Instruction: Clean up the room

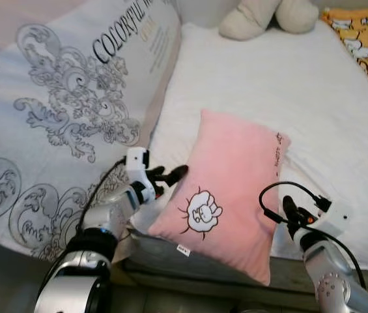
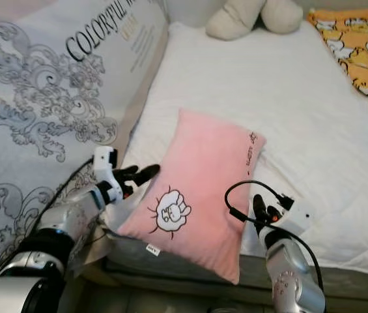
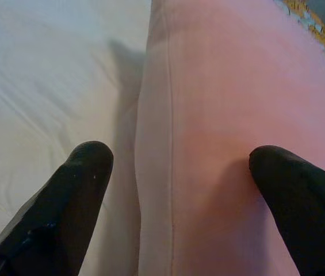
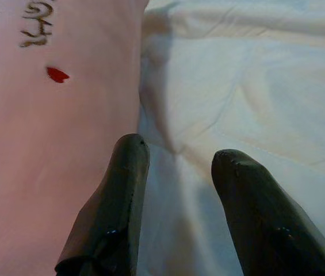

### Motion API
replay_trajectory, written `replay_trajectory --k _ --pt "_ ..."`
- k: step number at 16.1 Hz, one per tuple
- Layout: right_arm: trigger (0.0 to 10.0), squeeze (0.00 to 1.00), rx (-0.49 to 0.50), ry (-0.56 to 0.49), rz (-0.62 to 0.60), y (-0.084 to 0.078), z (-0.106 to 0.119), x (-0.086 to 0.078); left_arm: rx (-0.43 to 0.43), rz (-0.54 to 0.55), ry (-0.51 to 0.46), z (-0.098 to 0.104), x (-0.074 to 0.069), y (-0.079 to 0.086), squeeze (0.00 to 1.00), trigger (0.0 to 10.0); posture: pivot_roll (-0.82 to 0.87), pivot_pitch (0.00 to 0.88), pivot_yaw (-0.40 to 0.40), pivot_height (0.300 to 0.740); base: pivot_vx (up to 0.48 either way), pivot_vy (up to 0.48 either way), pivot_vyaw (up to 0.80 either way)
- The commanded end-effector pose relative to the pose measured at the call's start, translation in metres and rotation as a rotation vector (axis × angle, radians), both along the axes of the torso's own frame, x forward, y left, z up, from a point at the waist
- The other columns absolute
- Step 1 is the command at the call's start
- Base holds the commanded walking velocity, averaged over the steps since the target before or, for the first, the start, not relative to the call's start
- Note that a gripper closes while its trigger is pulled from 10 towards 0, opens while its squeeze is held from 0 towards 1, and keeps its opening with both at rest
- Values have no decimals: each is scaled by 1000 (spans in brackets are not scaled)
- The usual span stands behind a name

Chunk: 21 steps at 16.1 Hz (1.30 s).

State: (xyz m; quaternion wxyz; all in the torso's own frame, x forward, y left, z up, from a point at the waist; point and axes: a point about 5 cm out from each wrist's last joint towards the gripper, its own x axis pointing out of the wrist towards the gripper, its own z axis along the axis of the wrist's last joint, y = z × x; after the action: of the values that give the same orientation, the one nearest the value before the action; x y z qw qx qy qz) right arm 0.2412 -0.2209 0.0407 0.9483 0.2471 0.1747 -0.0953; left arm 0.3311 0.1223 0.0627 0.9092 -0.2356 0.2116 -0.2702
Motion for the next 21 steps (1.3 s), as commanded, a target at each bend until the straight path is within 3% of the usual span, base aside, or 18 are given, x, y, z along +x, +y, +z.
replay_trajectory --k 1,2,3,5,8,12,16,18,19,20,21 --pt "10000 0 6 22 43 8 -2 2 -9 11 6 0 2 5 0 10000 -236 100 172 740 0 0 0" --pt "10000 0 -11 22 63 10 0 2 -6 -8 -1 -1 1 4 0 10000 -241 105 174 740 0 0 0" --pt "10000 1000 -25 14 81 10 2 1 0 -30 -16 0 1 4 0 10000 -239 110 173 740 0 0 0" --pt "10000 1000 -27 15 90 11 1 -2 4 -41 -42 2 0 11 0 10000 -231 112 171 740 0 0 0" --pt "10000 1000 11 22 75 12 -2 -3 -37 -31 -111 23 0 26 0 10000 -224 111 174 740 0 0 0" --pt "10000 1000 31 -26 90 18 11 1 -22 -81 -165 42 -13 36 0 10000 -211 110 173 740 0 0 0" --pt "10000 1000 48 -83 127 25 34 -3 -11 -99 -163 49 -22 37 0 10000 -206 109 168 740 0 0 0" --pt "10000 1000 129 -45 145 31 29 -4 16 -162 -128 41 -29 31 0 10000 -207 104 169 740 0 0 0" --pt "10000 1000 122 -28 157 32 27 -6 25 -197 -116 38 -33 26 0 10000 -208 102 171 740 0 0 0" --pt "10000 0 102 -16 163 30 26 -10 28 -216 -109 37 -35 24 0 10000 -208 101 172 740 0 0 0" --pt "10000 0 86 -4 165 26 23 -14 22 -223 -105 37 -35 23 0 10000 -212 97 173 740 0 0 0"
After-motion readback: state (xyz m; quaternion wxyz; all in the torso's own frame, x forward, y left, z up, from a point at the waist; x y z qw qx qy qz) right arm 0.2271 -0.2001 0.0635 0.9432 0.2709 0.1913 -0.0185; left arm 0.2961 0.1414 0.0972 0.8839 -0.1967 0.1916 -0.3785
